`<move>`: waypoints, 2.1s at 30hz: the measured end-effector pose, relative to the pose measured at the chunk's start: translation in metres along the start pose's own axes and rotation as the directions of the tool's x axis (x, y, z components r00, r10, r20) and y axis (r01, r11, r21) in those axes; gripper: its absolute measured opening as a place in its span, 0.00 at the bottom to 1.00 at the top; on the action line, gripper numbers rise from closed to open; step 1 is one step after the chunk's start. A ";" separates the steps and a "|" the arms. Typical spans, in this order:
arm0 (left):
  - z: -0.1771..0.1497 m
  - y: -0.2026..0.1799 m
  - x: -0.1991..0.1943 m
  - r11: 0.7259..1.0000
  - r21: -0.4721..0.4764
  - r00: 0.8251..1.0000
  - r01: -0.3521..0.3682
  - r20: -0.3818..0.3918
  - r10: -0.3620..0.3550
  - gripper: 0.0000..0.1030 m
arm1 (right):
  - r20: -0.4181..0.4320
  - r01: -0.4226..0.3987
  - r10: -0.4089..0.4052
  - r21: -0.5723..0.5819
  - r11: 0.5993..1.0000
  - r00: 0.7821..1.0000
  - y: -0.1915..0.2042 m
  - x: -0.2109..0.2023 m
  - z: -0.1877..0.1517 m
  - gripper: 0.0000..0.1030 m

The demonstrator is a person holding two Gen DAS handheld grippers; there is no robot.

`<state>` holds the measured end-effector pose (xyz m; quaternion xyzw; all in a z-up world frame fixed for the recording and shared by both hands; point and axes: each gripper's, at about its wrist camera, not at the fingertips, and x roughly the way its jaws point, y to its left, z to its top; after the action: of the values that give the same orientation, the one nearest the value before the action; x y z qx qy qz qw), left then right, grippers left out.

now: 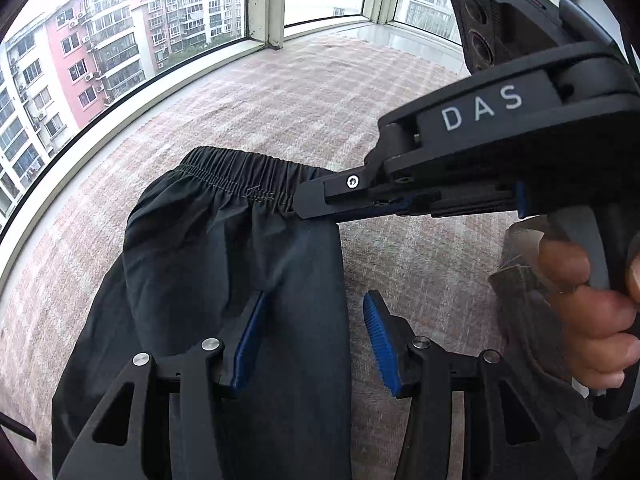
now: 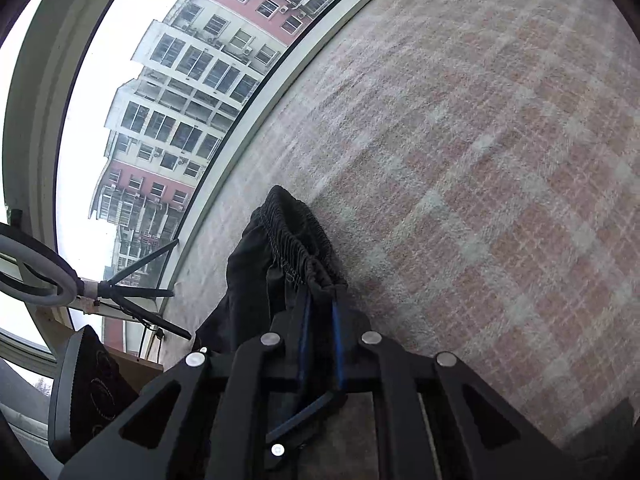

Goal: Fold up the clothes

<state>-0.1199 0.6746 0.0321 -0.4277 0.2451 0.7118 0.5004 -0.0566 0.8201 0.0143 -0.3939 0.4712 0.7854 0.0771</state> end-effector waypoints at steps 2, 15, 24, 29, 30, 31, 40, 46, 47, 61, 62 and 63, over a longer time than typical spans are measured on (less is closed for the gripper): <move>-0.001 0.002 0.005 1.000 0.001 1.000 -0.007 -0.001 0.007 0.36 | -0.014 0.001 -0.001 0.001 1.000 1.000 0.006 0.001 0.000 0.09; -0.007 0.039 0.006 0.972 -0.206 0.993 0.111 0.052 -0.103 0.06 | 0.013 0.021 -0.021 -0.054 0.998 1.000 -0.002 0.001 -0.020 0.41; -0.011 0.044 0.008 0.954 -0.247 0.985 0.170 0.079 -0.155 0.06 | 0.077 -0.038 0.046 -0.091 0.995 0.996 0.006 0.033 -0.018 0.53; -0.014 0.049 0.008 0.944 -0.265 0.980 0.196 0.085 -0.179 0.07 | 0.052 -0.178 0.179 -0.018 0.984 0.983 -0.001 0.041 -0.023 0.53; -0.015 0.049 0.008 0.944 -0.263 0.980 0.197 0.084 -0.181 0.07 | 0.054 -0.168 0.169 -0.030 0.985 0.984 0.001 0.041 -0.023 0.53; -0.017 0.049 0.007 0.946 -0.259 0.980 0.196 0.080 -0.181 0.07 | 0.057 -0.158 0.160 -0.042 0.987 0.986 0.002 0.042 -0.023 0.53; -0.108 0.079 -0.094 0.886 -0.394 0.969 0.246 0.071 -0.237 0.27 | 0.070 -0.156 0.154 0.028 0.987 0.986 -0.016 0.050 -0.018 0.11; -0.265 0.113 -0.213 0.804 -0.594 1.000 -0.012 -0.006 0.010 0.27 | 0.153 -0.194 0.196 -0.026 0.981 0.969 -0.002 -0.001 -0.017 0.09; -0.291 0.119 -0.229 0.770 -0.634 0.997 -0.072 -0.038 0.062 0.27 | 0.164 -0.187 0.191 -0.036 0.982 0.968 0.000 -0.013 -0.016 0.09; -0.466 0.126 -0.360 0.483 -0.840 0.936 -0.247 -0.077 0.344 0.28 | 0.338 0.012 0.015 -0.078 0.997 0.941 0.026 -0.122 -0.011 0.09; -0.462 0.130 -0.357 0.500 -0.836 0.939 -0.224 -0.049 0.339 0.28 | 0.341 0.011 0.028 -0.112 0.994 0.940 0.038 -0.131 -0.017 0.09; -0.451 0.137 -0.350 0.534 -0.820 0.942 -0.206 -0.017 0.336 0.28 | 0.344 0.007 0.045 -0.150 0.989 0.938 0.055 -0.136 -0.024 0.09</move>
<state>-0.0360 0.0966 0.0886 -0.5131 -0.0805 0.8416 0.1482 0.0213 0.8048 0.1398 -0.2495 0.3941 0.8762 0.1217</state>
